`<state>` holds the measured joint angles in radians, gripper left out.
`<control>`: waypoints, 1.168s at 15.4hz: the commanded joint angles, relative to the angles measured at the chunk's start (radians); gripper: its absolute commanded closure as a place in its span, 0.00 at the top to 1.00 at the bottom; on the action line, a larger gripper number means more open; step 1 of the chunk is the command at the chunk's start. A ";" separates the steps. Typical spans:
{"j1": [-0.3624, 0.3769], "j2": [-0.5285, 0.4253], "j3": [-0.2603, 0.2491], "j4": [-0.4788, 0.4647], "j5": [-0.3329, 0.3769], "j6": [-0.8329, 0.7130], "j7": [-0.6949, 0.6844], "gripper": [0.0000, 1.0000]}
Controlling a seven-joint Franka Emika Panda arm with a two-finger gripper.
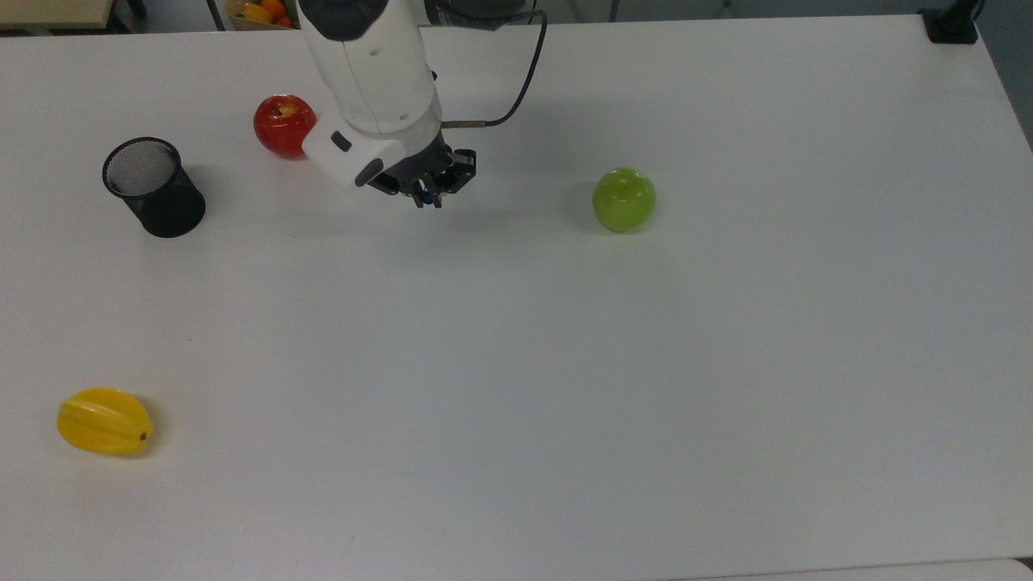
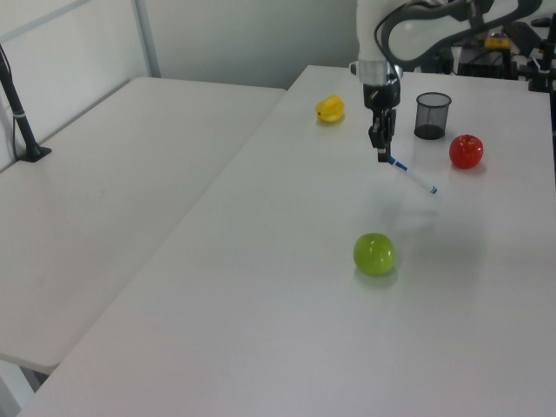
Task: Take marker pen
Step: 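Lay the marker flat on the table and open the gripper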
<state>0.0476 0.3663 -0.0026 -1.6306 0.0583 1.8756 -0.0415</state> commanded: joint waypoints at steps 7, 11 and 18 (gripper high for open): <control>0.032 0.052 -0.007 -0.003 -0.035 0.068 0.069 0.65; 0.032 0.051 -0.007 -0.002 -0.034 0.071 0.072 0.95; 0.002 -0.047 -0.007 0.002 -0.035 0.045 0.178 1.00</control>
<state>0.0641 0.4046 -0.0058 -1.6037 0.0423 1.9300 0.0701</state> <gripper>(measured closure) 0.000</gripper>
